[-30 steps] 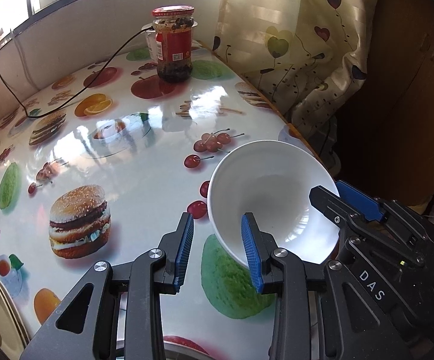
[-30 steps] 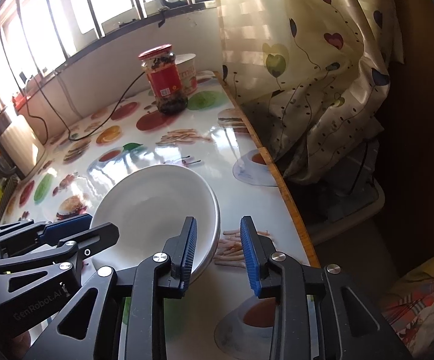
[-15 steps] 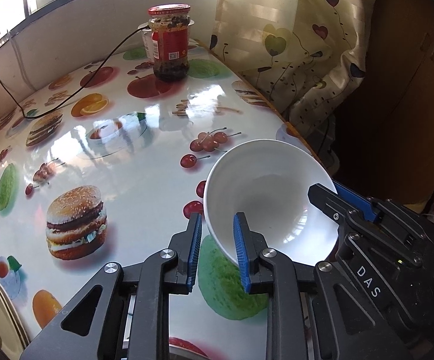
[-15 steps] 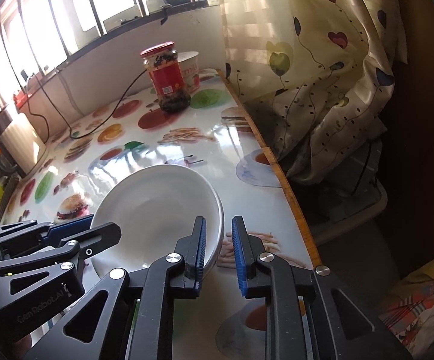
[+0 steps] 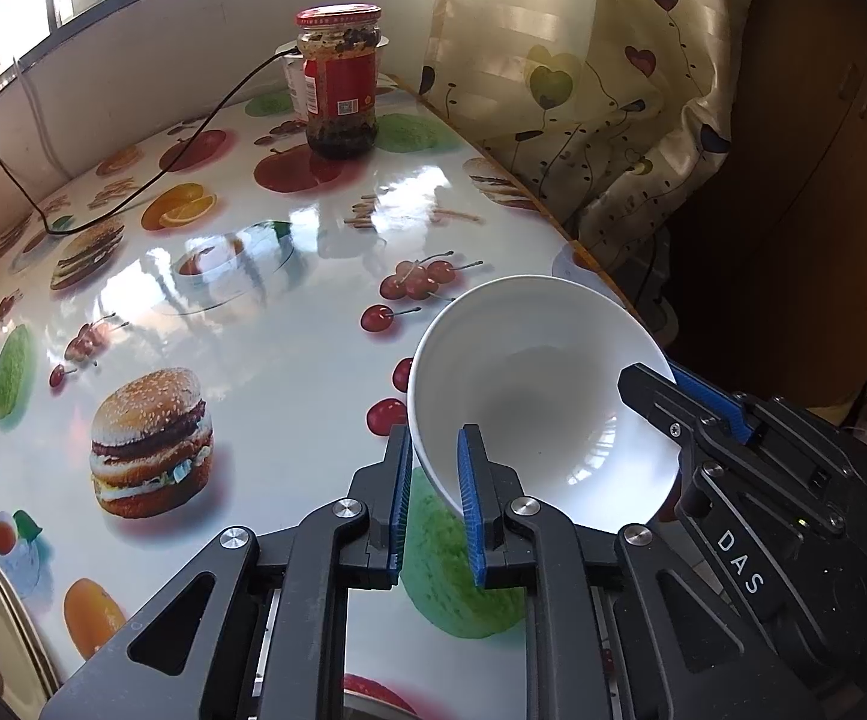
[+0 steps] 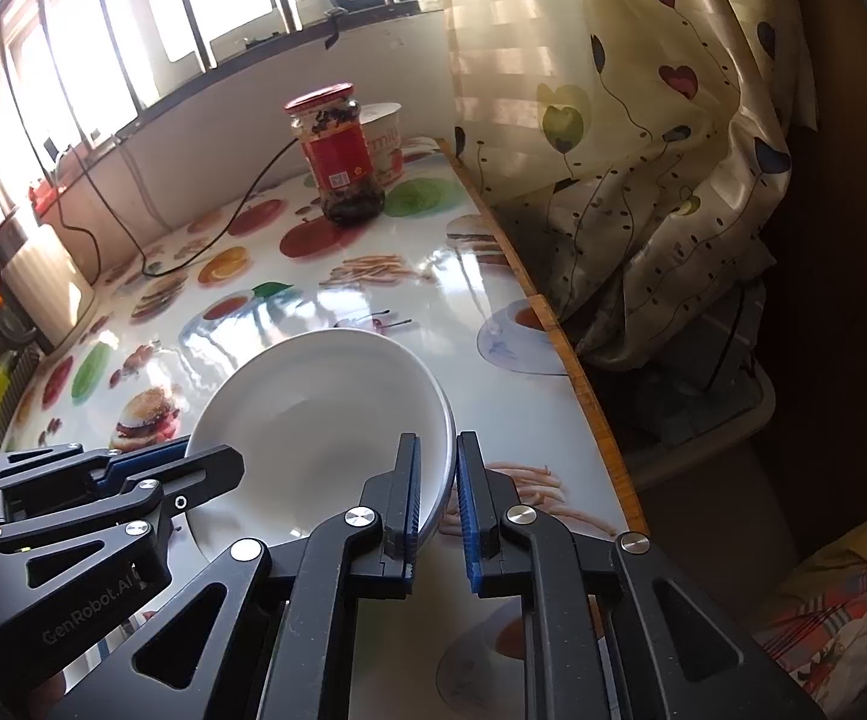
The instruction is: Organize plates and bowls
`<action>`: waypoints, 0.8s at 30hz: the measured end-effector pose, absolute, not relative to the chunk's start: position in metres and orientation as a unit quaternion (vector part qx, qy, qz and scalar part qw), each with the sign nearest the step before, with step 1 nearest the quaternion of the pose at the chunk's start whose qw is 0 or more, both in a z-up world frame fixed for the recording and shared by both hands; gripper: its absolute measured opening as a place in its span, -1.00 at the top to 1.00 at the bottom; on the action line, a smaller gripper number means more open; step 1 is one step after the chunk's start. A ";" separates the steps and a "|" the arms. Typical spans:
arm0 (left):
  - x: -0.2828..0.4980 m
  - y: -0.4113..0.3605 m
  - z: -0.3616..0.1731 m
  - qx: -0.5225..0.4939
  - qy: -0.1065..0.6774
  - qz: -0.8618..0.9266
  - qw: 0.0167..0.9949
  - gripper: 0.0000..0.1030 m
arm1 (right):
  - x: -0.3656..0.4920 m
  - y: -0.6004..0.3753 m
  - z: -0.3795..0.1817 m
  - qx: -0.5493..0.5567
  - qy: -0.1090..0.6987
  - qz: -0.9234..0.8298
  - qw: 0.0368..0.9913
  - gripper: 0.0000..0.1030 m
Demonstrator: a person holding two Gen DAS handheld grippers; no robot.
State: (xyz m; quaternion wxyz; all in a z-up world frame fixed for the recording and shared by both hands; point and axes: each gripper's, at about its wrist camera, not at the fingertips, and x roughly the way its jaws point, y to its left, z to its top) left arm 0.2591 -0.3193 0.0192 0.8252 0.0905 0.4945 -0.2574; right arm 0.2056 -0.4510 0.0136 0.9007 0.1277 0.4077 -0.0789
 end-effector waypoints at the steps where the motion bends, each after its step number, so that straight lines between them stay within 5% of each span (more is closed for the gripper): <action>1: 0.259 -0.319 0.019 0.091 0.494 -0.257 0.825 0.69 | 0.206 -0.451 0.014 0.128 0.408 -0.079 0.901 0.76; 24: 0.259 -0.318 0.020 0.090 0.494 -0.258 0.826 0.70 | 0.205 -0.452 0.014 0.128 0.407 -0.078 0.901 0.76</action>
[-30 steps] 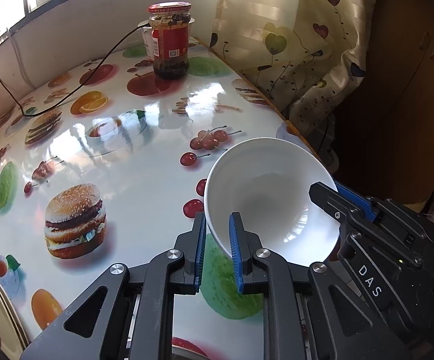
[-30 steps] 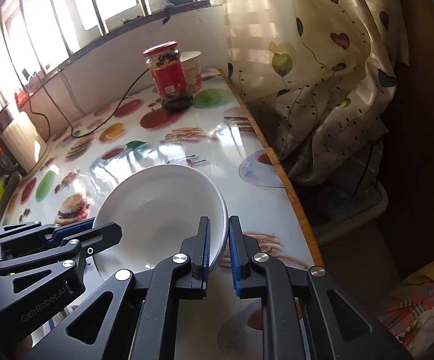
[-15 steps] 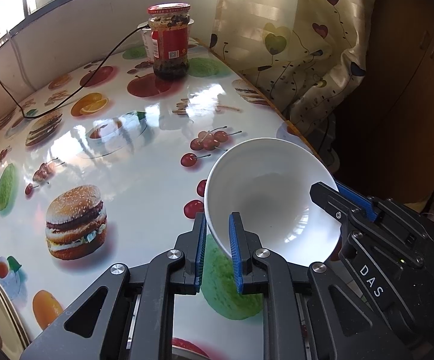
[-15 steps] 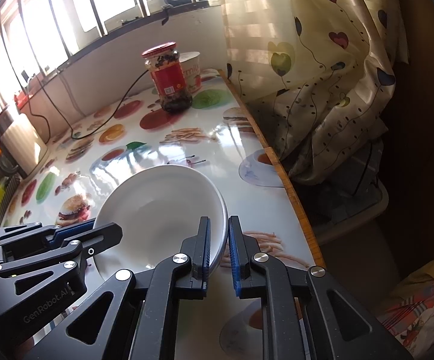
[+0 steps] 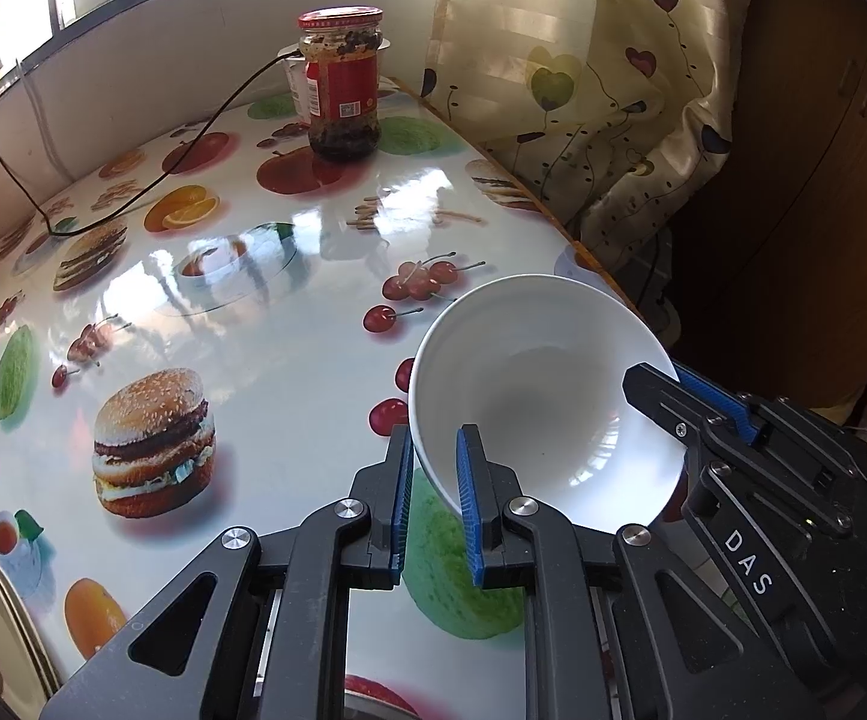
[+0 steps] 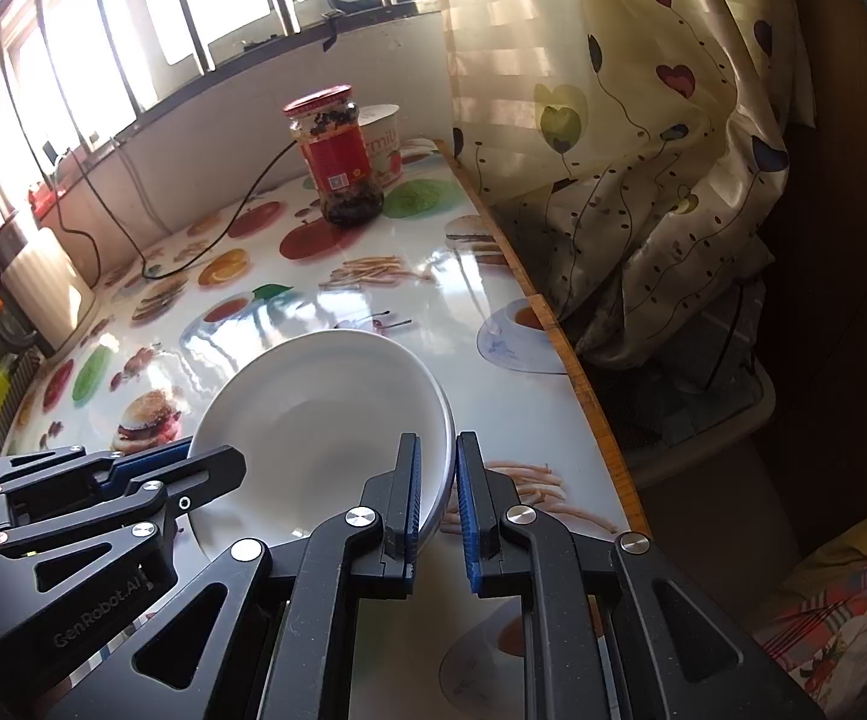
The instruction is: Organize plates and bowls
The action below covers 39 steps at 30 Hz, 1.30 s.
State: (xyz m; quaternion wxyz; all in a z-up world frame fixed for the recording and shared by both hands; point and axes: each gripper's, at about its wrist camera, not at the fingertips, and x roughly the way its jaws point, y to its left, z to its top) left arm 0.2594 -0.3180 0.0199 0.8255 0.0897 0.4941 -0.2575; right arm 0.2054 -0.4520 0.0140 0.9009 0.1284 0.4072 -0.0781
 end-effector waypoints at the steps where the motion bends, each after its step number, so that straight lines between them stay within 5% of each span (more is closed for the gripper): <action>1: 0.260 -0.317 0.020 0.089 0.495 -0.258 0.825 0.71 | 0.205 -0.452 0.014 0.129 0.407 -0.078 0.901 0.76; 39: 0.230 -0.304 0.045 0.074 0.471 -0.271 0.836 0.74 | 0.166 -0.440 0.046 0.143 0.375 -0.090 0.911 0.77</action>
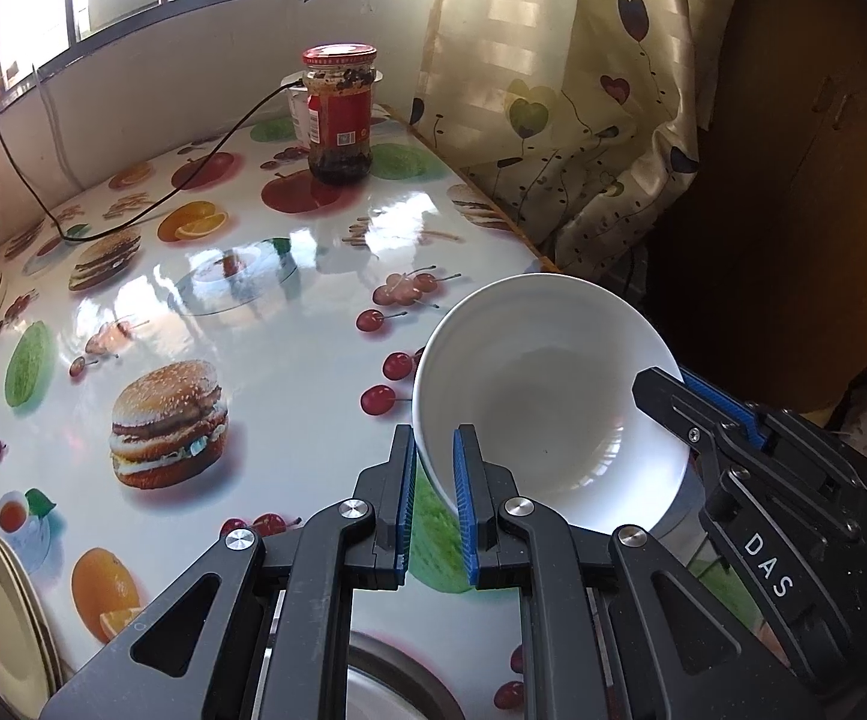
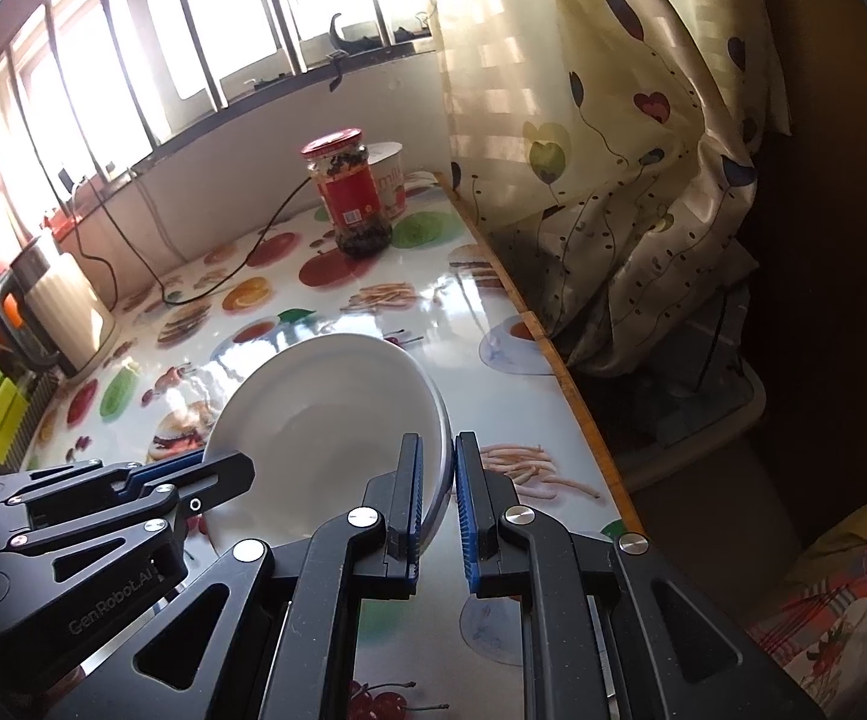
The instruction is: Organize plates and bowls
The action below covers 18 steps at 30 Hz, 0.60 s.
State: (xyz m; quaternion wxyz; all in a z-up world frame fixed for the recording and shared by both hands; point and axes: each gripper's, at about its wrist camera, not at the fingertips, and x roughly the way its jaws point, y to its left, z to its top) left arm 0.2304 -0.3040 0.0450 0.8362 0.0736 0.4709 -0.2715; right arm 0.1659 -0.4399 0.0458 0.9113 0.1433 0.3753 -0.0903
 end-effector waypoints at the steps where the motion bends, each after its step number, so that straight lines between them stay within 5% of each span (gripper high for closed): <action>1: 0.229 -0.304 0.046 0.072 0.470 -0.272 0.836 0.74 | 0.164 -0.439 0.047 0.143 0.374 -0.091 0.912 0.77; 18: 0.203 -0.280 0.064 0.053 0.459 -0.280 0.842 0.74 | 0.130 -0.417 0.071 0.142 0.349 -0.093 0.922 0.77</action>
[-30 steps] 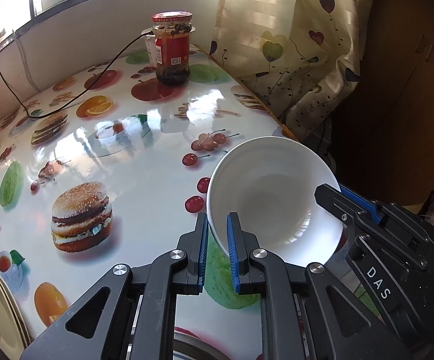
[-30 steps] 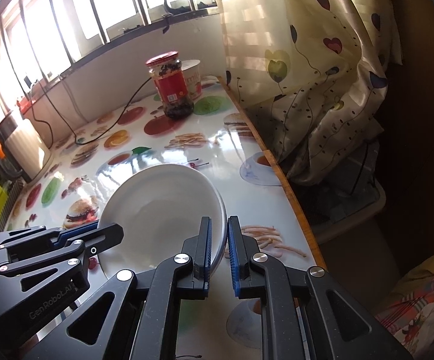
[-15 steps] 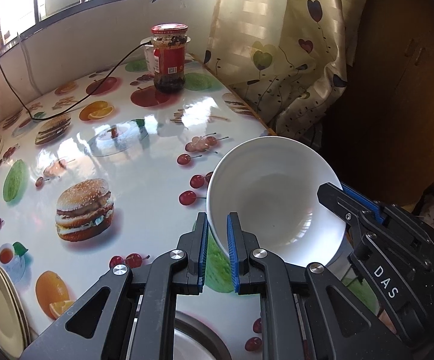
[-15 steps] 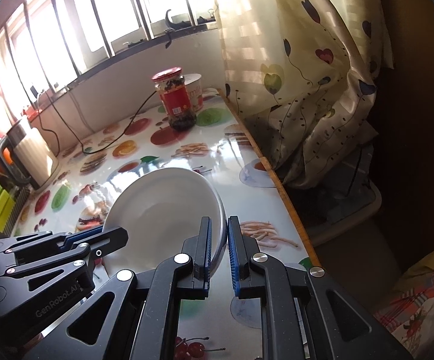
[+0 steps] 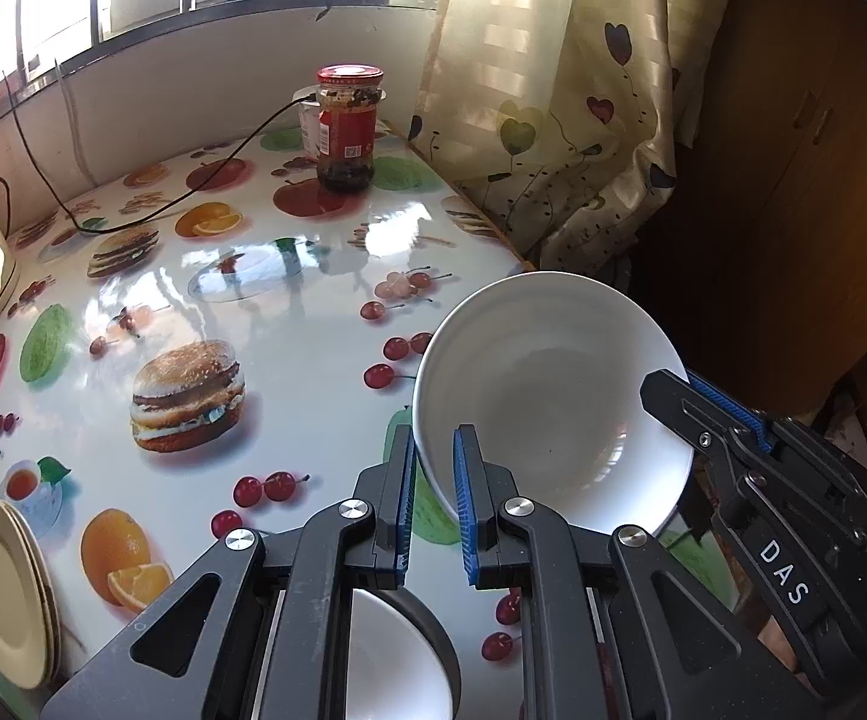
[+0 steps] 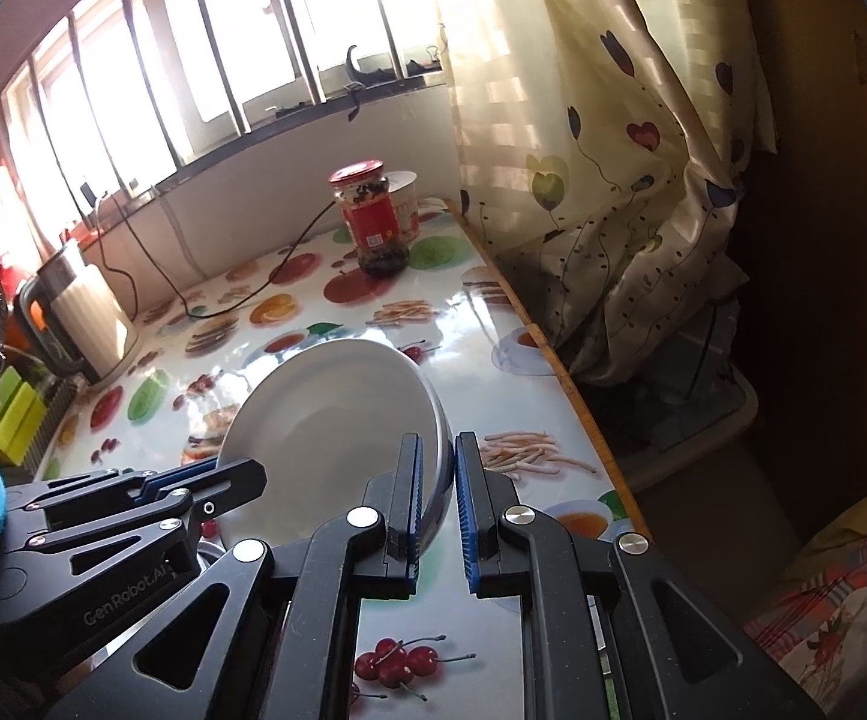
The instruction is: Organize plates and bowls
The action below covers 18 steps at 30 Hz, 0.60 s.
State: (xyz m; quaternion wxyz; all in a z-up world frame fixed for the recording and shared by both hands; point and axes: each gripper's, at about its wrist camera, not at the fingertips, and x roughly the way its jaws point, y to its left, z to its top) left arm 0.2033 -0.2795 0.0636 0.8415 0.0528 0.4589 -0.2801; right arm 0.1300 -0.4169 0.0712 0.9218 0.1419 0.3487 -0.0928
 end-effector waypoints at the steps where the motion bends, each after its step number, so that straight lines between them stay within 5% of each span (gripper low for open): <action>1: 0.202 -0.278 0.065 0.051 0.458 -0.281 0.842 0.74 | 0.129 -0.415 0.072 0.141 0.349 -0.093 0.922 0.77; 18: 0.178 -0.243 0.075 0.030 0.447 -0.279 0.849 0.74 | 0.101 -0.385 0.086 0.141 0.335 -0.082 0.928 0.77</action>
